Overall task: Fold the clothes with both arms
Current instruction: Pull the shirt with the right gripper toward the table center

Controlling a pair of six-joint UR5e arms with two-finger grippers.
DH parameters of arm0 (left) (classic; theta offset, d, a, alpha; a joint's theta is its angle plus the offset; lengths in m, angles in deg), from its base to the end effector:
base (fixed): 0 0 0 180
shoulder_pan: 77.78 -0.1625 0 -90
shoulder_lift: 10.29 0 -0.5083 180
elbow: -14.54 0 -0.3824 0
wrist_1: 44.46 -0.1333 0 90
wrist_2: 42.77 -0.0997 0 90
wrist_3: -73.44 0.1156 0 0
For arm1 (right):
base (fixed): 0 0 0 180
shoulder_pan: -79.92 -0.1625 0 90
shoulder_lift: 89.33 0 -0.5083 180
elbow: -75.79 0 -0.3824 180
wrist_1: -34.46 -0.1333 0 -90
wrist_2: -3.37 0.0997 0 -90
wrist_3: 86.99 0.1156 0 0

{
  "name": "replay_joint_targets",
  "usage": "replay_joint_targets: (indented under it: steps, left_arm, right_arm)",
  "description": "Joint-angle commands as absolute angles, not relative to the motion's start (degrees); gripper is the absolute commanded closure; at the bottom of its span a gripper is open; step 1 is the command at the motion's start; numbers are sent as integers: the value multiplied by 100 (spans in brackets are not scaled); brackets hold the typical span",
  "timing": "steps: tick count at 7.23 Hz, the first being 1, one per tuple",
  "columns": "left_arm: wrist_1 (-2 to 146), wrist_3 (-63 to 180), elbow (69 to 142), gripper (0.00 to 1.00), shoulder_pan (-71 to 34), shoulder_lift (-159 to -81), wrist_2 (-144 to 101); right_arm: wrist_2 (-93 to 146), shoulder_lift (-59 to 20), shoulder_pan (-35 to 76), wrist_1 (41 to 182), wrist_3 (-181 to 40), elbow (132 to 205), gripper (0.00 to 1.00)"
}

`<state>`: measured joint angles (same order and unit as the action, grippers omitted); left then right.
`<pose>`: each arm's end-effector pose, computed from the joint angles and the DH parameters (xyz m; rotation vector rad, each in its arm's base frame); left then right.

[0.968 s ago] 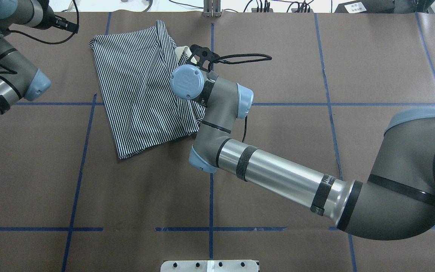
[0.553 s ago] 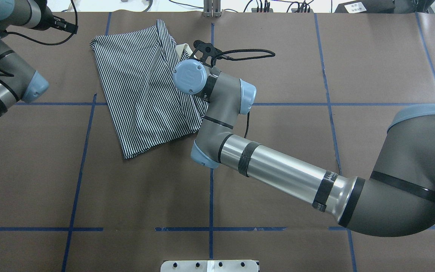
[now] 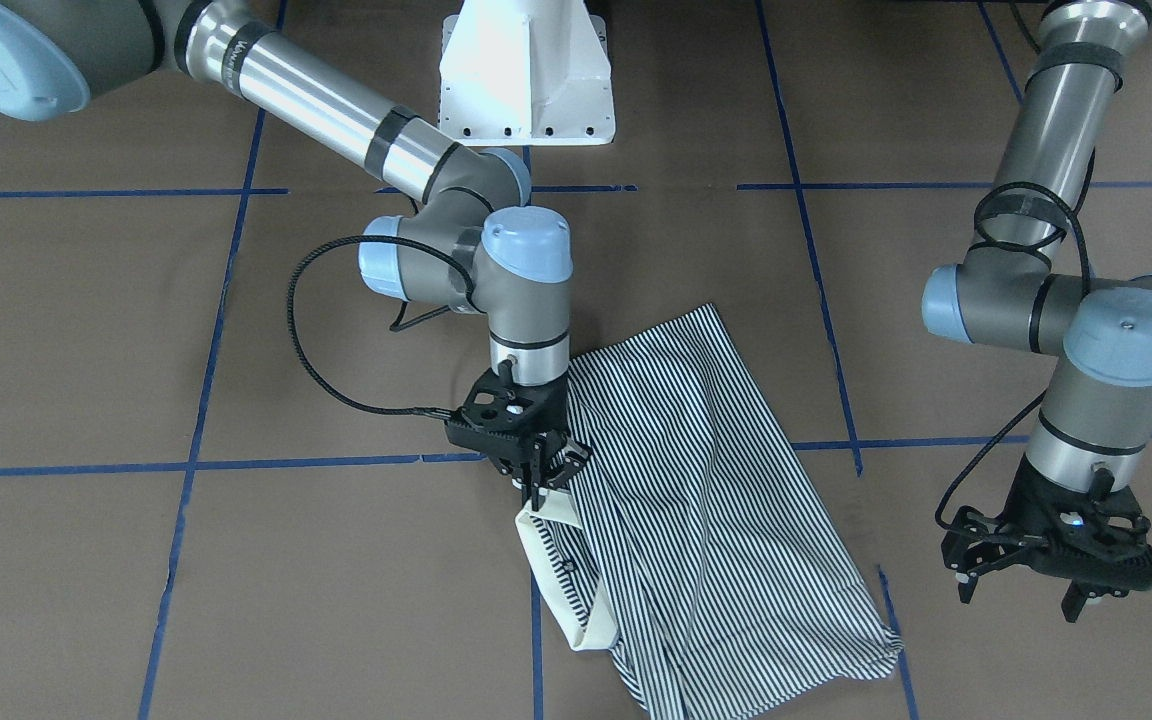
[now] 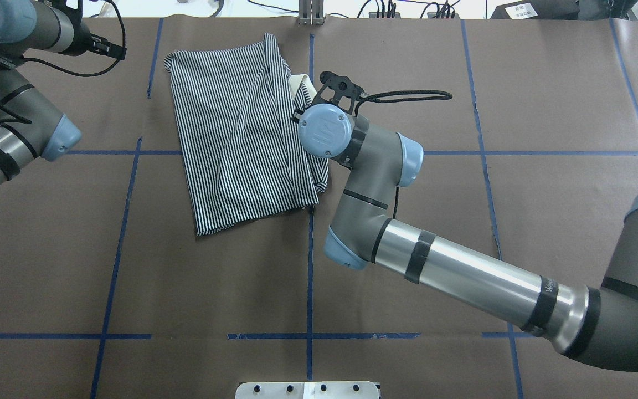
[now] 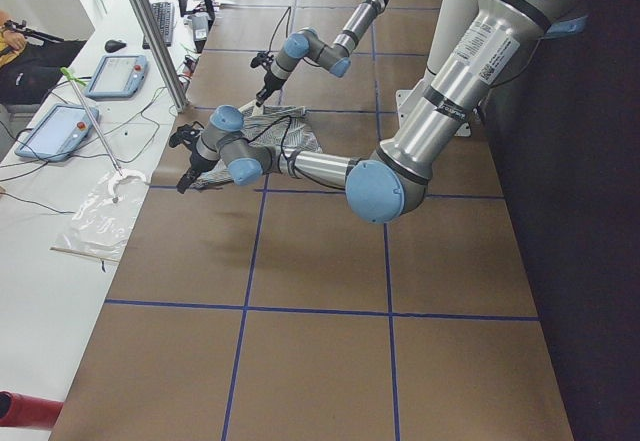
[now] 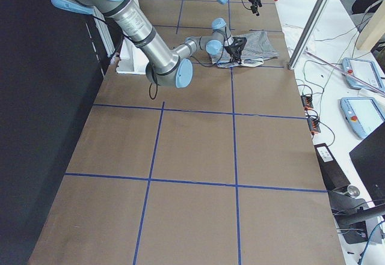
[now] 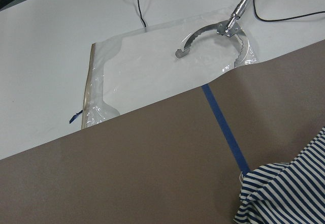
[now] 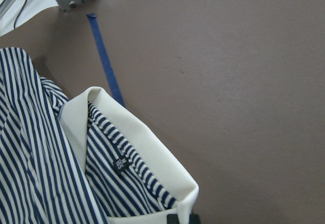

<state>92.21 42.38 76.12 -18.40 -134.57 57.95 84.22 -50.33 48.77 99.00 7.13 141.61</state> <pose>0.3202 -0.7604 0.5334 0.6957 0.6178 0.0786 -0.6811 -0.5889 0.3008 0.3639 -0.8666 0.6434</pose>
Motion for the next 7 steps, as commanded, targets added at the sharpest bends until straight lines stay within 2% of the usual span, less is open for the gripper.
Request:
replay_joint_targets:
  steps: [1, 3, 5, 6, 7]
  left_arm:
    - [9221, 4162, 7642, 0, -1942, -13465, 5795]
    - [9221, 4162, 7650, 0, -1951, -13465, 5804]
    - [9221, 4162, 7677, 0, -1977, -13465, 5804]
    - [9221, 4162, 7686, 0, -1986, -13465, 5804]
    - [9221, 4162, 7686, 0, -1986, -13465, 5804]
  right_arm:
    - [8326, -4042, 5055, 9967, 732, 15282, 100]
    - [8099, -3119, 5301, 9967, 732, 16267, 100]
    - [8001, -2895, 5381, 9967, 732, 16412, 100]
    - [7931, -2886, 5425, 9985, 636, 16394, 2]
    - [7887, -2834, 5408, 9985, 461, 16429, 0]
